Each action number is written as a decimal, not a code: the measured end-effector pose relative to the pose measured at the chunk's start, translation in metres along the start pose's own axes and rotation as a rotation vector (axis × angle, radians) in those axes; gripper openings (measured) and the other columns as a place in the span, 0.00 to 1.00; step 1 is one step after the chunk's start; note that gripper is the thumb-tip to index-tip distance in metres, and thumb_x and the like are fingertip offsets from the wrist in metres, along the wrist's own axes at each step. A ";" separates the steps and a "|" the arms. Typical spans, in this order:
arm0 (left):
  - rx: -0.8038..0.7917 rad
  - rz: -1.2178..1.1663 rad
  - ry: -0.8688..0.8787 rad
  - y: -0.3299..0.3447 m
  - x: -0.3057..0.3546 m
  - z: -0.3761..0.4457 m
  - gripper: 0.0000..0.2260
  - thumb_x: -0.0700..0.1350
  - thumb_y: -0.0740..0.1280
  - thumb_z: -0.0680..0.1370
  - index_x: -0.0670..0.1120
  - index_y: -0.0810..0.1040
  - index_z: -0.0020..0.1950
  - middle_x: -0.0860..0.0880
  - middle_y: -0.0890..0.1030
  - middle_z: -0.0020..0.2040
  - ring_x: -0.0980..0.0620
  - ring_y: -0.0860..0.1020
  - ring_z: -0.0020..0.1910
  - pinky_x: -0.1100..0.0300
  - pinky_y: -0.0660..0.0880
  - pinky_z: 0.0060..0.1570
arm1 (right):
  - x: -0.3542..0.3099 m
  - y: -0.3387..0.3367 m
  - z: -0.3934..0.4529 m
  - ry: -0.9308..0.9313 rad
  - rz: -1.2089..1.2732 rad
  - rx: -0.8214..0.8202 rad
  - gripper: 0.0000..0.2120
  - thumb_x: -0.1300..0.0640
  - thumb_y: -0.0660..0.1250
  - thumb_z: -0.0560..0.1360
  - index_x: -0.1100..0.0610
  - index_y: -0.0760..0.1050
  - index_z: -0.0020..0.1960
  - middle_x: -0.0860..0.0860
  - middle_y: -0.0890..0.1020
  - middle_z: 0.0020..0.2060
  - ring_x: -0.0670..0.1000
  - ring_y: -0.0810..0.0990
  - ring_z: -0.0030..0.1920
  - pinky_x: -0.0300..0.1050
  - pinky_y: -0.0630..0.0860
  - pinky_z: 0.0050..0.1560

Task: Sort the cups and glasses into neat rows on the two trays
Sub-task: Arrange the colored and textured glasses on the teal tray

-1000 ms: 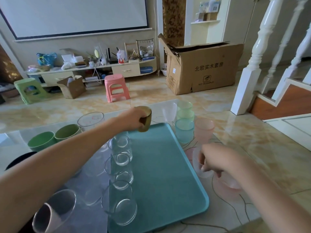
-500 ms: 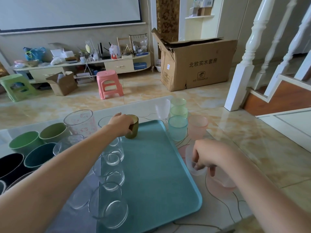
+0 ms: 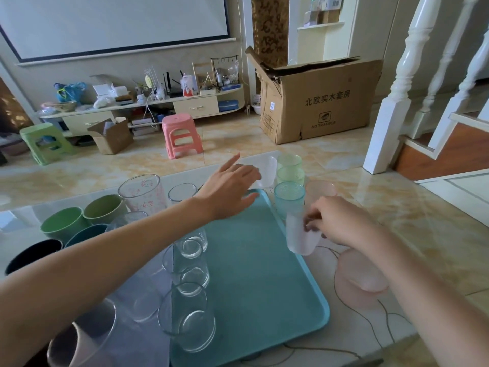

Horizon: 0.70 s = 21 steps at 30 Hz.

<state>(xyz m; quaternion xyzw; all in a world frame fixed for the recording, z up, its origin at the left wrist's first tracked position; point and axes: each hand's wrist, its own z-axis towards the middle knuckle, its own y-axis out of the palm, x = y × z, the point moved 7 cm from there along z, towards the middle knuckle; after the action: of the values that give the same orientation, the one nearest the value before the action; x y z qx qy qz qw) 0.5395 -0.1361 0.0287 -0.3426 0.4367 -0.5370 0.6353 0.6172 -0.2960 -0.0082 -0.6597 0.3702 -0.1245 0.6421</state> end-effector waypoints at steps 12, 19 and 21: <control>-0.297 -0.356 -0.003 0.002 0.037 -0.013 0.18 0.57 0.66 0.74 0.42 0.79 0.48 0.46 0.80 0.45 0.47 0.77 0.49 0.52 0.63 0.70 | -0.031 -0.013 -0.014 -0.250 0.349 0.096 0.16 0.60 0.67 0.75 0.47 0.74 0.60 0.40 0.78 0.49 0.43 0.77 0.37 0.36 0.72 0.43; -0.332 -0.280 -0.428 0.010 -0.039 -0.053 0.13 0.52 0.67 0.76 0.43 0.82 0.48 0.44 0.82 0.46 0.45 0.76 0.40 0.54 0.72 0.42 | -0.027 -0.015 -0.019 -0.262 0.200 0.126 0.36 0.60 0.65 0.76 0.36 0.49 0.73 0.53 0.71 0.68 0.53 0.80 0.50 0.53 0.75 0.58; -0.395 -0.257 -0.444 0.016 -0.046 -0.063 0.13 0.52 0.67 0.76 0.44 0.82 0.52 0.45 0.81 0.47 0.47 0.74 0.41 0.55 0.70 0.42 | -0.026 -0.015 -0.020 -0.256 0.194 0.119 0.35 0.60 0.64 0.76 0.36 0.49 0.73 0.53 0.72 0.67 0.53 0.79 0.50 0.53 0.74 0.58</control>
<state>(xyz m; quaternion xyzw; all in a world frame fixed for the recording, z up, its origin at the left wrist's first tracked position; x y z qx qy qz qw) 0.4856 -0.0861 -0.0017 -0.6204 0.3366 -0.4297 0.5632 0.5914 -0.2957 0.0163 -0.5922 0.3391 0.0014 0.7309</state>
